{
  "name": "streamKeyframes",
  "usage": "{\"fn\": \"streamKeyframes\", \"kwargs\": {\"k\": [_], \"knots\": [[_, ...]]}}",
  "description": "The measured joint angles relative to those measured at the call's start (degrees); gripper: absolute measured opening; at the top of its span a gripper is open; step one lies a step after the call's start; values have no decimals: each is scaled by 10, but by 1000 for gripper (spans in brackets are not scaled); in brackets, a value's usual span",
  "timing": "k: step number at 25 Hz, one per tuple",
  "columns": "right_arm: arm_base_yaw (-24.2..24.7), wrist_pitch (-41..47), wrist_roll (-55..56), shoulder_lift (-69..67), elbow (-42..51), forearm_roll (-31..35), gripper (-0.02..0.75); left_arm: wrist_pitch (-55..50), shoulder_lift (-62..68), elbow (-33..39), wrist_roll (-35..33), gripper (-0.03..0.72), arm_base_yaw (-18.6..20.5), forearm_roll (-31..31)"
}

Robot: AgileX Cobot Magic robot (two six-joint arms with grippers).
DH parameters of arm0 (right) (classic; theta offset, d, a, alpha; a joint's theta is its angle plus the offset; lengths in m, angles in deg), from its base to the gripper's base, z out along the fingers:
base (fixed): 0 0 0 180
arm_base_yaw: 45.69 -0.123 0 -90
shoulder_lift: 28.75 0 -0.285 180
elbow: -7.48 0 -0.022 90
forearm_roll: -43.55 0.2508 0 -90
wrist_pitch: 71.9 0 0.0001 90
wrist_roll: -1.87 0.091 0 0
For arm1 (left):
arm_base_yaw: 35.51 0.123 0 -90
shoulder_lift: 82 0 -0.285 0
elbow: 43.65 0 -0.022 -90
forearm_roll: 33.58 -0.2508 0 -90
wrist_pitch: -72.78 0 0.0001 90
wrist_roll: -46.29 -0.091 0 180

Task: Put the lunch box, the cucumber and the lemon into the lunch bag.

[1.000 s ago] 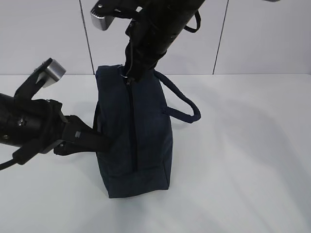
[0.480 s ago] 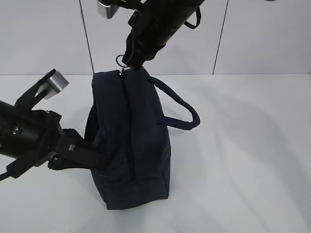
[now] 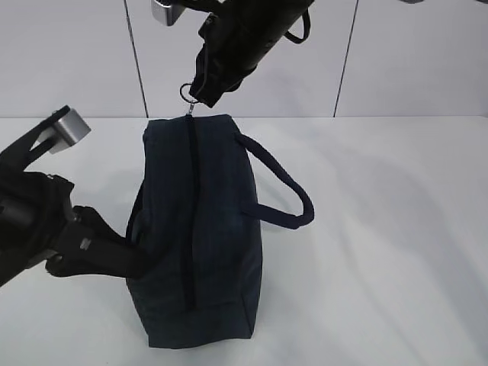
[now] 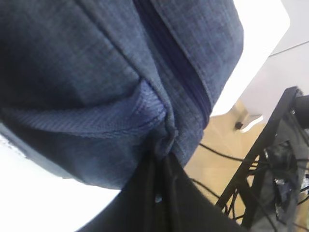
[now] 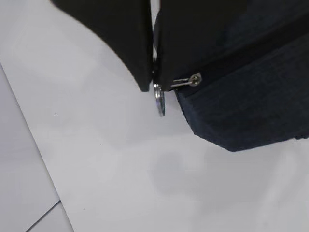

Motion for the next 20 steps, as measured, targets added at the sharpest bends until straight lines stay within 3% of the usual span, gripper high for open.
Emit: {"fn": "streamKeyframes", "kwargs": {"k": [6, 10, 14, 20], "knots": [[10, 1, -3, -13, 0, 17, 8, -1, -20, 0, 63, -6, 1, -71], [21, 2, -14, -24, 0, 51, 8, 0, -24, 0, 120, -6, 26, -122], [35, 3, -31, -35, -1, 92, 8, -4, -24, 0, 137, -6, 62, -138], [59, 18, -67, -52, -1, 164, 8, -1, -24, 0, 140, -6, 69, -138]]}}
